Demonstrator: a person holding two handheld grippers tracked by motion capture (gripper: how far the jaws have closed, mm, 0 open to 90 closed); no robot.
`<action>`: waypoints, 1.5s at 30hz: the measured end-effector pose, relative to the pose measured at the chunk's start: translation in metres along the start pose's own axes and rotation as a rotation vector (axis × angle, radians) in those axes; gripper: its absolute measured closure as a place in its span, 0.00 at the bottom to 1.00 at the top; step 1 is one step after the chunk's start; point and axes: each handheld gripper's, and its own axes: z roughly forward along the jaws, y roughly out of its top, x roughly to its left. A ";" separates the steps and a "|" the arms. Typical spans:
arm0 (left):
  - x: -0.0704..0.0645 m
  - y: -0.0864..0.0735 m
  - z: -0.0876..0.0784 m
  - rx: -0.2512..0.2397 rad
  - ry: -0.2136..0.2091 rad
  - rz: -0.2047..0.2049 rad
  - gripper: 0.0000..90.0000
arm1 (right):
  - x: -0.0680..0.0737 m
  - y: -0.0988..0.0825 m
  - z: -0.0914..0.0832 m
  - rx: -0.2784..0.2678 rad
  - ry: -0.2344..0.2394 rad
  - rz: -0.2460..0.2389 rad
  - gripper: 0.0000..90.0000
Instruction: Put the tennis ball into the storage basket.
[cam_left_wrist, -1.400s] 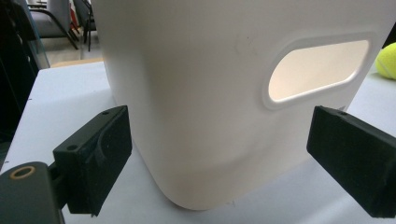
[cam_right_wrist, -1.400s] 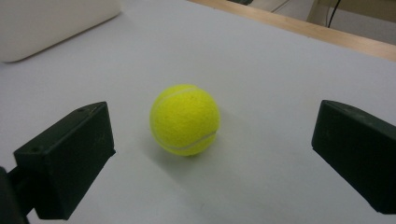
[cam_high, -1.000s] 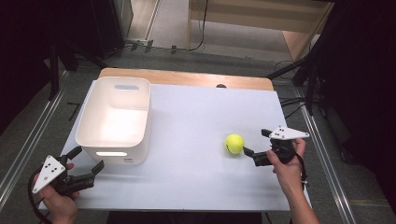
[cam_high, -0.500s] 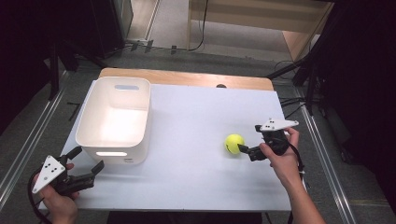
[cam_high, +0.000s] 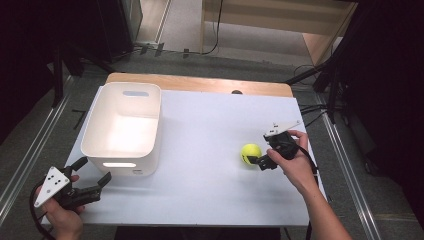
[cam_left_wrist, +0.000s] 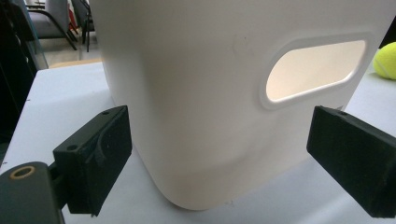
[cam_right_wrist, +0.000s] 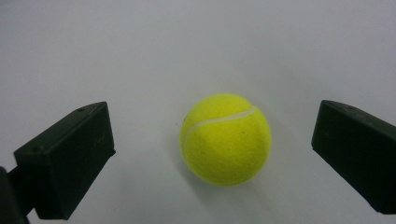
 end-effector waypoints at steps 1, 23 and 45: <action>0.000 0.000 0.000 0.000 0.001 0.000 0.08 | 0.000 0.001 0.001 0.015 0.002 -0.001 0.00; 0.000 0.000 0.000 0.001 -0.001 0.000 0.08 | -0.002 0.006 0.030 0.202 0.039 -0.038 0.06; 0.000 0.000 0.000 -0.002 -0.004 0.001 0.08 | -0.011 0.008 0.054 0.308 -0.027 0.024 0.22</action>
